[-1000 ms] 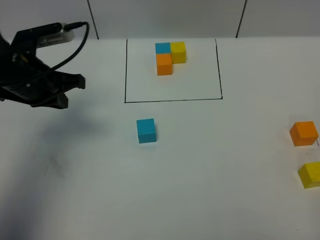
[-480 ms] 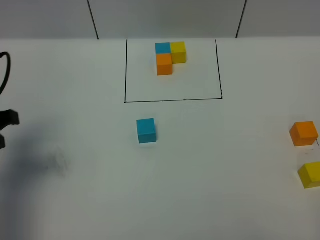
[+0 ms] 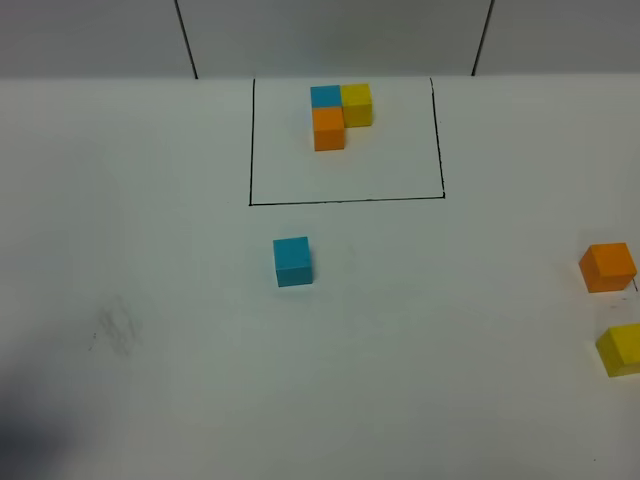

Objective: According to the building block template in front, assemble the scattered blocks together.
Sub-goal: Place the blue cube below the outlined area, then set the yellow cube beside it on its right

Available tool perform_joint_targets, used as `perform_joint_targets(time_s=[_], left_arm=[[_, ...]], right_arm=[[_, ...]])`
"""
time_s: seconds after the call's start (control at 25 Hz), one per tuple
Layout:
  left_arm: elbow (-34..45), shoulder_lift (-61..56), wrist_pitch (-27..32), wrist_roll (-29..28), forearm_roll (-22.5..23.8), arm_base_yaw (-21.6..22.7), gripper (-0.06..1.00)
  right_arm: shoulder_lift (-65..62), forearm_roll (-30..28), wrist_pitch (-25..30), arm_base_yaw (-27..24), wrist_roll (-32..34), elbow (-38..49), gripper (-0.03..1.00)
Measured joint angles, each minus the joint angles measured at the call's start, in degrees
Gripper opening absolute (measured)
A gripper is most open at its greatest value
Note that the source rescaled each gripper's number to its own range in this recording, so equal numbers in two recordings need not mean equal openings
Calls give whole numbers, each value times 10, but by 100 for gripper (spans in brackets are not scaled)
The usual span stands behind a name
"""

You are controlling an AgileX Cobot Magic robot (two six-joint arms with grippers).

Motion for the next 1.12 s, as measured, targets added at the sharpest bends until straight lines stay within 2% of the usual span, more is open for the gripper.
perform_joint_targets(time_s=[0.2, 0.52, 1.12], left_arm=[[12, -88, 49, 1, 14, 30, 0], [18, -181, 61, 2, 32, 45, 0], [18, -197, 64, 2, 36, 41, 0]], right_arm=[[0, 0, 0, 0, 0, 0, 0], [0, 0, 0, 0, 0, 0, 0], [0, 0, 0, 0, 0, 0, 0]])
